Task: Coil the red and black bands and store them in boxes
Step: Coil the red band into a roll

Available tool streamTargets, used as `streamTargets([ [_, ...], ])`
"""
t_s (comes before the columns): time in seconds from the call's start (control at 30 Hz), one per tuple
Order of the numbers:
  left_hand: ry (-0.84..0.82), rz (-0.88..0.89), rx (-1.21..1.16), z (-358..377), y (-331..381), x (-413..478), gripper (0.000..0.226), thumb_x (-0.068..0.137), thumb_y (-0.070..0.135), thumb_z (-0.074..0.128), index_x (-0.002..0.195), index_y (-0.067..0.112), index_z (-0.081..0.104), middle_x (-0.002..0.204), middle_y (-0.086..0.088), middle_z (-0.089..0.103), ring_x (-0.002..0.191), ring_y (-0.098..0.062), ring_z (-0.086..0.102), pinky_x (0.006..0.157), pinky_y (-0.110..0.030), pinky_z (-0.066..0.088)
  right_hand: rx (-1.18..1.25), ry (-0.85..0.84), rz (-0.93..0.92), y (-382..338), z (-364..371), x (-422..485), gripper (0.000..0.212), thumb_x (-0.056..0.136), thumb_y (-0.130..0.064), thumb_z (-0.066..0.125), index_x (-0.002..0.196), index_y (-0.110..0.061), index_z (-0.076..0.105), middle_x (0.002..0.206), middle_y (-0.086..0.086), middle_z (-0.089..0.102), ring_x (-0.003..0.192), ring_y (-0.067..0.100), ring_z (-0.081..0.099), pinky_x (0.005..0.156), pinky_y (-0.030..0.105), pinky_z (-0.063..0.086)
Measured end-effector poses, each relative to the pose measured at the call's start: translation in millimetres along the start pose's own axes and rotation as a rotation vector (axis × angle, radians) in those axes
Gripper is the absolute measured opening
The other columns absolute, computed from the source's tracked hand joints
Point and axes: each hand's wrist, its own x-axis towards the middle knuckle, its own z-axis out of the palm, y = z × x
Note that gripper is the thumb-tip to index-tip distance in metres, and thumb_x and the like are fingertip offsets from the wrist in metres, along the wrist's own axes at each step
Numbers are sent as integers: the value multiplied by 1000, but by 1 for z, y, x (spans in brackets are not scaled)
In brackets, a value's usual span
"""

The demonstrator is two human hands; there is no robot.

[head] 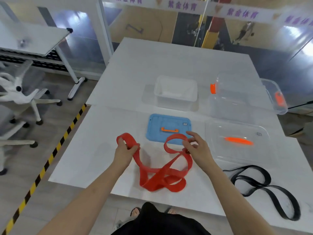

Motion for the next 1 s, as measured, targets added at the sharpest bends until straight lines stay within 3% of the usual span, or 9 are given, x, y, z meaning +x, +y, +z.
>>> streamTargets([
  [0.13, 89, -18, 68, -11, 5, 1, 26, 95, 24, 63, 118, 12, 57, 108, -7, 71, 92, -22, 69, 85, -45, 60, 90, -51, -36, -18, 4, 0, 28, 93, -9, 76, 116, -24, 73, 115, 9, 73, 89, 28, 79, 87, 42, 66],
  [0.27, 52, -112, 146, -32, -3, 3, 18, 87, 13, 62, 79, -3, 66, 75, -12, 74, 73, -33, 75, 81, -53, 62, 128, -107, -147, -47, 9, -1, 22, 91, -8, 79, 110, -18, 77, 110, 8, 79, 95, 29, 78, 94, 46, 63],
  [0.33, 52, -154, 150, -43, 1, -6, 21, 88, 7, 60, 71, -2, 68, 76, -19, 74, 73, -37, 74, 77, -50, 63, 103, -124, -225, -63, 13, -1, 21, 89, -14, 80, 107, -25, 78, 108, 1, 81, 99, 28, 78, 99, 51, 60],
  [0.43, 17, -151, 157, -49, 23, -16, 24, 96, 6, 57, 76, 2, 70, 85, -22, 76, 64, -25, 69, 69, -41, 61, 88, -130, -303, -88, 18, -2, 23, 88, -12, 81, 103, -29, 80, 103, -2, 81, 97, 28, 77, 98, 54, 59],
  [0.53, -62, 74, 207, -40, 64, -23, 13, 97, 19, 62, 102, 15, 73, 97, -5, 79, 85, -15, 75, 86, -37, 61, 99, -123, -353, -110, 18, -5, 23, 88, -7, 82, 101, -26, 81, 97, 0, 82, 94, 32, 75, 91, 55, 61],
  [0.63, -219, 378, 181, -22, 119, -35, 28, 98, 32, 66, 125, 31, 64, 121, 13, 72, 116, 0, 65, 105, -32, 51, 119, -134, -394, -134, 16, -9, 22, 88, -11, 82, 103, -27, 80, 99, -2, 81, 93, 28, 77, 87, 52, 64],
  [0.7, -355, 493, 106, -8, 148, -45, 41, 94, 39, 71, 133, 36, 58, 129, 14, 68, 125, -4, 61, 107, -31, 48, 116, -147, -451, -152, 14, -11, 23, 89, -12, 82, 106, -25, 79, 103, -5, 81, 94, 23, 77, 87, 50, 65],
  [0.87, -182, 626, 13, 8, 186, -50, 26, 97, 21, 66, 117, 36, 61, 103, 5, 71, 99, -18, 71, 86, -26, 57, 96, -127, -535, -189, 5, -9, 21, 87, -10, 83, 103, -23, 79, 101, -4, 80, 89, 19, 76, 86, 52, 63],
  [1.0, -76, 725, 44, -5, 214, -45, 21, 98, 26, 66, 118, 34, 65, 105, 6, 67, 98, -12, 66, 86, -22, 52, 74, -105, -590, -212, -12, -2, 17, 87, -10, 83, 101, -19, 79, 94, -2, 79, 77, 14, 68, 73, 38, 61],
])
